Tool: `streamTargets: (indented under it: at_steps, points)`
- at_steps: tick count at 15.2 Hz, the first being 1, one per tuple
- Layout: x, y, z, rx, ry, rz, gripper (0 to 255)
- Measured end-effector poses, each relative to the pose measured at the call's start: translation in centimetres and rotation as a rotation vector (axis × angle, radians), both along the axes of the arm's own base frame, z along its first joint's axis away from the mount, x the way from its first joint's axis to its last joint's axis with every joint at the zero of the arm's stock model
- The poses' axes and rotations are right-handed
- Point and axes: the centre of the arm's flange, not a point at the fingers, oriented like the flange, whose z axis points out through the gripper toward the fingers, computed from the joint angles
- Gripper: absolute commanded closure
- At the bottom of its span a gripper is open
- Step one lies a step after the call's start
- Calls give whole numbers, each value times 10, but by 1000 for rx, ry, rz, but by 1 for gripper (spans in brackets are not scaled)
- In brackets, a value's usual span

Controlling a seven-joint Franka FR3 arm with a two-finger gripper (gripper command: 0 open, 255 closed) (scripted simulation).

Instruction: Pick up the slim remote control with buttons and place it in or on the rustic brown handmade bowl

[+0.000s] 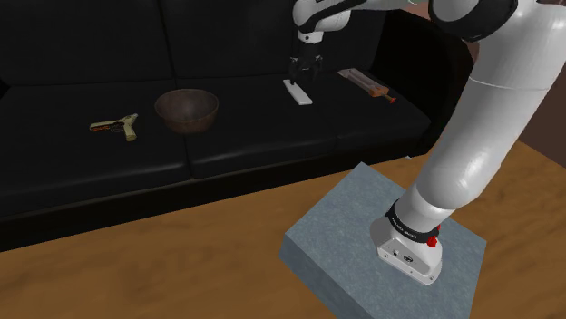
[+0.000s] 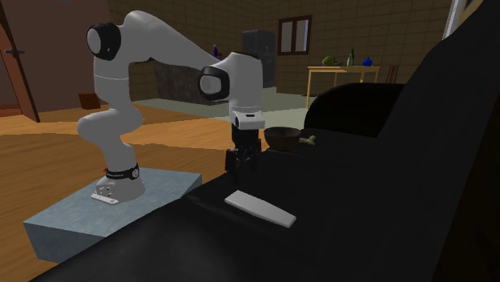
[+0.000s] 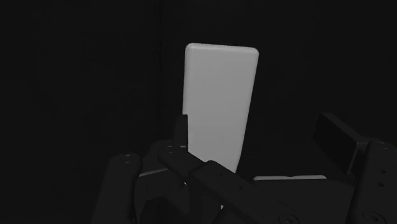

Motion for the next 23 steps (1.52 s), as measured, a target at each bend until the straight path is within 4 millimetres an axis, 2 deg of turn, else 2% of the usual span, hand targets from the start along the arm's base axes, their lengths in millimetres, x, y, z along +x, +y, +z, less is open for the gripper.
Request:
streamTargets:
  at_steps: [5,6,13,20,21,23]
  points:
    - [47,-36,-25,11,-10,-59,0]
    - [50,-40,-32,12,-11,-64,0]
    - [53,-46,-69,14,-12,-70,0]
    - [53,-46,-73,14,-13,-70,0]
    - [53,-46,-73,14,-13,-70,255]
    - [54,-46,-73,13,-13,-70,255]
